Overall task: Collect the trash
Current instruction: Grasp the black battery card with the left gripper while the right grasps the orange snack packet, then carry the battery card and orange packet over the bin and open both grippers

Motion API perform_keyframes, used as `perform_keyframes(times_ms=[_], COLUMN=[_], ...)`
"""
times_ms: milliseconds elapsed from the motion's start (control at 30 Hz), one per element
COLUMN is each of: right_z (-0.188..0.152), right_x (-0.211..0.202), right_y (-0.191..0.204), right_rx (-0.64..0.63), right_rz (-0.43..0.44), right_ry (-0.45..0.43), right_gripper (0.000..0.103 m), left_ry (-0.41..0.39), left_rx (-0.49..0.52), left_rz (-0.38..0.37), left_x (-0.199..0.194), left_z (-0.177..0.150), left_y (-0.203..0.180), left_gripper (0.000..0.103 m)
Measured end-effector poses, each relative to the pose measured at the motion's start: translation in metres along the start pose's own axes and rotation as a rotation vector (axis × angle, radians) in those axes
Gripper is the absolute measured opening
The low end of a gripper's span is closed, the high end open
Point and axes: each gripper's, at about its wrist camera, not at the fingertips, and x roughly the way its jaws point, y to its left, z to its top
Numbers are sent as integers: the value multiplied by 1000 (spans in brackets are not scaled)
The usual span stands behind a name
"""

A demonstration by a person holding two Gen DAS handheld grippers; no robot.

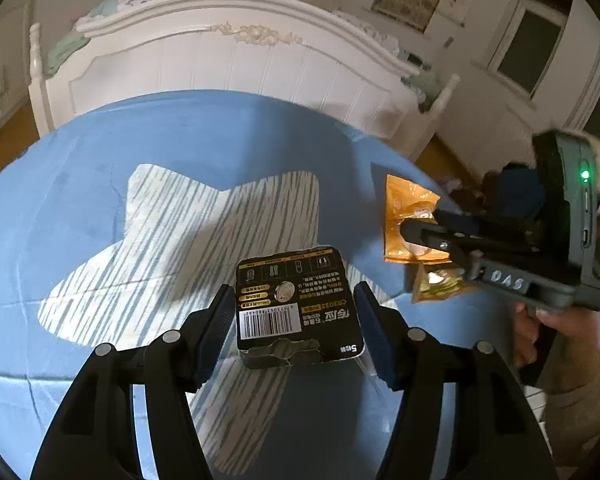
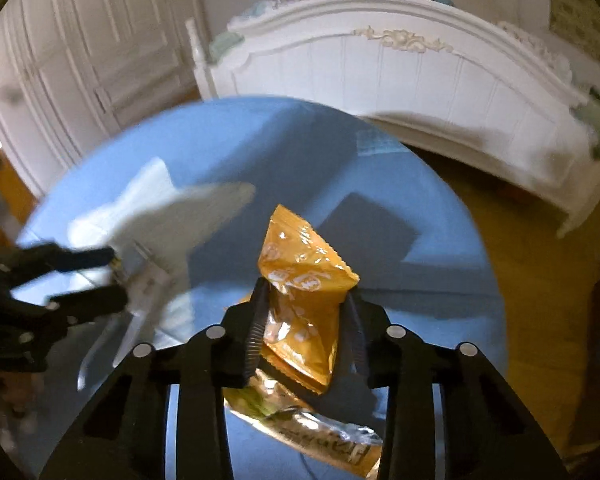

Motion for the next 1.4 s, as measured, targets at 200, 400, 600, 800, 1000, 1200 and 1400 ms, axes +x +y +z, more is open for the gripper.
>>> perform_keyframes(times_ms=[200,400,600,800,1000,1200,1400], right_z=[0,5,9,16,21,28,29], right_x=[-30,-53,-63,-61,-55,-39,-12], right_y=[-36,-30,8,70,129,197,273], right_rx=[214,228,155,57,-27,-128,-236], right_rz=[185,184,184,232,280,324,376], right_ry=[-86,-133,-160,-145,-117,-78,-9], right_gripper=[35,35,35,35,35,35,35], left_ry=[-90,-157,-245,-317,-396,-447,-467], left_rx=[-51,-42,-13,-14,-66,-157,-248], left_rz=[-43,3,114,160,225,305,391], left_x=[-35,-68,-107,-143,-182,-219,-251], left_z=[3,-1,-14,-25,-43,-72,-104], left_y=[8,11,14,27,55,101,146], left_gripper=[60,61,61,61,61,61,61])
